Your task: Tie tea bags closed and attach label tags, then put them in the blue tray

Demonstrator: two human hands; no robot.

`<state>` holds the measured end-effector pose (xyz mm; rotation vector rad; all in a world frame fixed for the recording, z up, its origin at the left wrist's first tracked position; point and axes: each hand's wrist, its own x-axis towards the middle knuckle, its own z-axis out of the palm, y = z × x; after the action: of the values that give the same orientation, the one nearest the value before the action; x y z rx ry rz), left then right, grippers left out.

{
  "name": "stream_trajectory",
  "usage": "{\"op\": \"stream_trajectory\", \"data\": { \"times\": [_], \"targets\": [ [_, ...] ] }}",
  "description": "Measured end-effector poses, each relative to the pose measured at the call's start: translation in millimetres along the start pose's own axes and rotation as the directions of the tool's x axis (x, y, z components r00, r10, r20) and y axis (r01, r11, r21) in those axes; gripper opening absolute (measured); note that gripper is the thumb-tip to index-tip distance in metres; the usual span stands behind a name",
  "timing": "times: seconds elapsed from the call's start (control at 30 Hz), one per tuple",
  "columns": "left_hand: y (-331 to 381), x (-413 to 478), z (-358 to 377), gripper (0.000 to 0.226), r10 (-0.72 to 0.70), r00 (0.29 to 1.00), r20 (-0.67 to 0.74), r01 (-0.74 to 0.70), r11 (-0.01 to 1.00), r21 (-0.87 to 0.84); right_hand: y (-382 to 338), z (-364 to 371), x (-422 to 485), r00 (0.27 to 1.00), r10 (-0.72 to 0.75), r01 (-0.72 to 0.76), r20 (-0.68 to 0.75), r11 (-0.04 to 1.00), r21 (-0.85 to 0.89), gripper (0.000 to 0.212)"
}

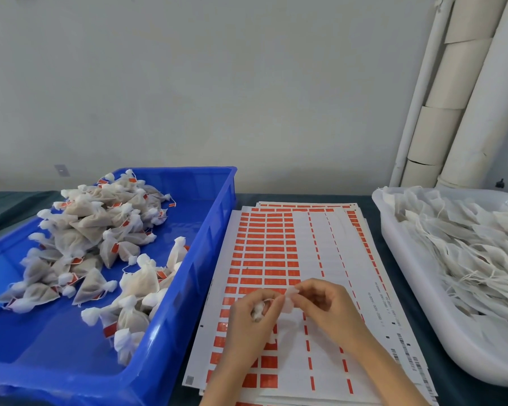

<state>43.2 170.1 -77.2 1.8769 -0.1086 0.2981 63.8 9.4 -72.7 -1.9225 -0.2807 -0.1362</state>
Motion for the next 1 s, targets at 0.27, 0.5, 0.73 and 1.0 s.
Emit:
{"op": "stream_trajectory", "data": {
  "times": [0.27, 0.5, 0.73, 1.0],
  "targets": [
    [4.1, -1.4, -0.2, 0.031, -0.019, 1.000, 0.004, 0.019, 0.999, -0.028, 0.3, -1.1, -1.2, 1.000, -0.030, 0.030, -0.004, 0.999, -0.039, 0.007],
    [1.0, 0.5, 0.8, 0.030, -0.009, 1.000, -0.026, 0.009, 1.000, 0.011, -0.6, 0.4, -1.3, 0.999, -0.032, 0.032, -0.002, 0.999, -0.002, 0.009],
    [0.6, 1.0, 1.4, 0.017, -0.015, 1.000, -0.011, 0.015, 1.000, 0.008, 0.0, 1.3, -4.8, 0.995, -0.083, 0.081, -0.057, 0.996, -0.040, 0.014],
    [3.6, 1.2, -0.5, 0.019, -0.087, 0.996, 0.003, 0.087, 0.996, -0.010, -3.6, -2.1, -5.3, 0.985, -0.161, 0.159, -0.063, 0.987, -0.025, 0.018]
  ]
}}
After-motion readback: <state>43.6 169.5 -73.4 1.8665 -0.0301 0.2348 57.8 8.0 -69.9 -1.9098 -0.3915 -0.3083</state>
